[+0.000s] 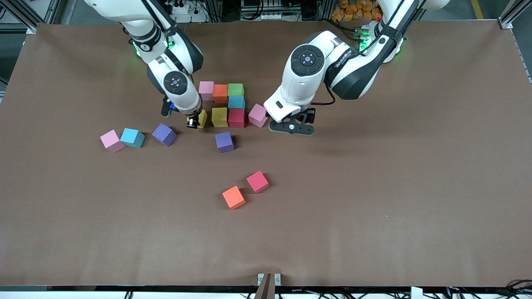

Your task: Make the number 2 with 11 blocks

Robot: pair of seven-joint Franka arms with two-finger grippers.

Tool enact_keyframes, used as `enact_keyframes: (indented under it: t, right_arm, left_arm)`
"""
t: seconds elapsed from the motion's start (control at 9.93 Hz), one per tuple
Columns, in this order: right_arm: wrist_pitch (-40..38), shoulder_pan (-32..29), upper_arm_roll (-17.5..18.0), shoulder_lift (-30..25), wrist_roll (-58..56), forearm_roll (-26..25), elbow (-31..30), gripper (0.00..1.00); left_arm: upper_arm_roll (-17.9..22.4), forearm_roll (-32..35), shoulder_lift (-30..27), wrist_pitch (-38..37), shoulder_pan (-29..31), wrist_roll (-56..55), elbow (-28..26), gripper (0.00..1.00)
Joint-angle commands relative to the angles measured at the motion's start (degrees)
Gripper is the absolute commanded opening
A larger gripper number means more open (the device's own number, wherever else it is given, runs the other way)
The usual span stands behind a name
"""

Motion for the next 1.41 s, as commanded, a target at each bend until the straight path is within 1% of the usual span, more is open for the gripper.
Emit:
enact_keyframes:
  t: [0.0, 0.4, 1.01, 1.31]
  right_arm:
    - [0.38, 0.16, 3.35, 0.18, -0.28, -2.18, -0.31, 0.00]
    - [-2.69, -0.28, 3.62, -0.17, -3.61, -2.27, 0.04, 0.00]
    - [-2.88, -1.77, 3.01, -0.26, -6.26, -2.45, 1.53, 0.00]
    - [-2.88, -1.86, 1.95, 0.09, -7.05, -2.45, 2.41, 0.00]
  left_arm:
    - [0.02, 1.67, -0.51, 0.59, -0.35, -1.12, -0.28, 1.00]
    - [0.02, 1.67, 0.02, 0.68, -0.62, -1.21, 0.86, 1.00]
    - [0.02, 1.67, 0.02, 0.68, -0.70, -1.21, 0.86, 1.00]
    - [-0.07, 1.67, 0.02, 0.68, -0.70, -1.21, 0.86, 1.00]
